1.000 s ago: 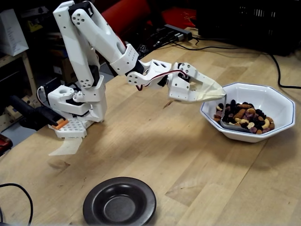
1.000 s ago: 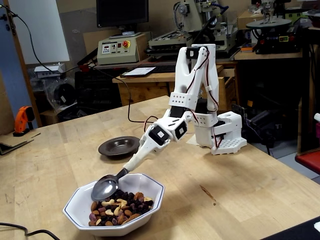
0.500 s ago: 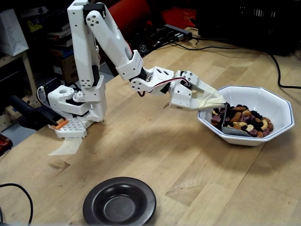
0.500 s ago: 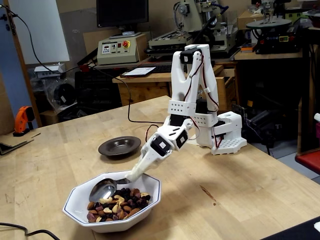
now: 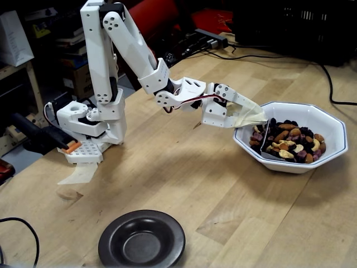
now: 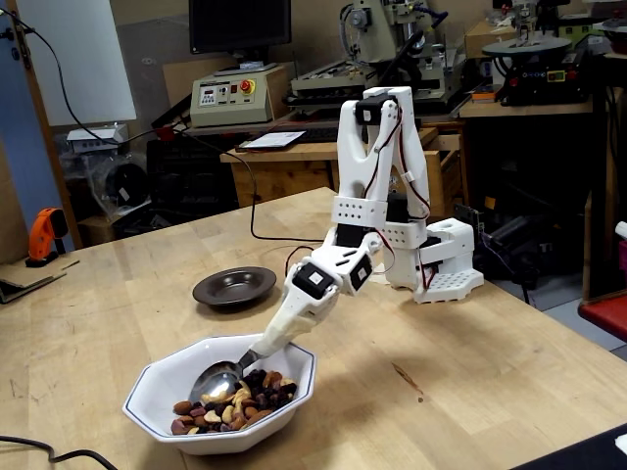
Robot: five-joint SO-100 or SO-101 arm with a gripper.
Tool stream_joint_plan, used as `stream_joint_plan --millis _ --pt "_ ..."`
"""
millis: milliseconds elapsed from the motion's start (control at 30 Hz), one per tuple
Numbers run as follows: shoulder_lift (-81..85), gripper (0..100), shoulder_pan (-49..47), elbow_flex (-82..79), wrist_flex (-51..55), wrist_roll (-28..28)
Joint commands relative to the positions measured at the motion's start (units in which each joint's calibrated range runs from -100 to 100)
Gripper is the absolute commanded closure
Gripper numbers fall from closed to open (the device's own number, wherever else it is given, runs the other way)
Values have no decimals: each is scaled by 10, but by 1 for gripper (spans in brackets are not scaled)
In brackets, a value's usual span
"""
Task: Use spoon to transfer food from the white bowl to brown plate
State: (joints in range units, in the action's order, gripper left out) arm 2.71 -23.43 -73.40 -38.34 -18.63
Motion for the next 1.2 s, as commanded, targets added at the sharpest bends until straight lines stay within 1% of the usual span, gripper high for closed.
stream_joint_plan --millis 0,67,200,433,667,933,1167 --pt "2 96 -3 2 2 39" --pt "2 96 -5 2 1 63" --pt "2 96 -5 1 -26 90" --pt "2 96 -6 1 -64 92" --pt "2 96 -9 2 -70 95" --pt "2 96 -68 2 -70 95" --pt "2 96 -79 11 -70 96"
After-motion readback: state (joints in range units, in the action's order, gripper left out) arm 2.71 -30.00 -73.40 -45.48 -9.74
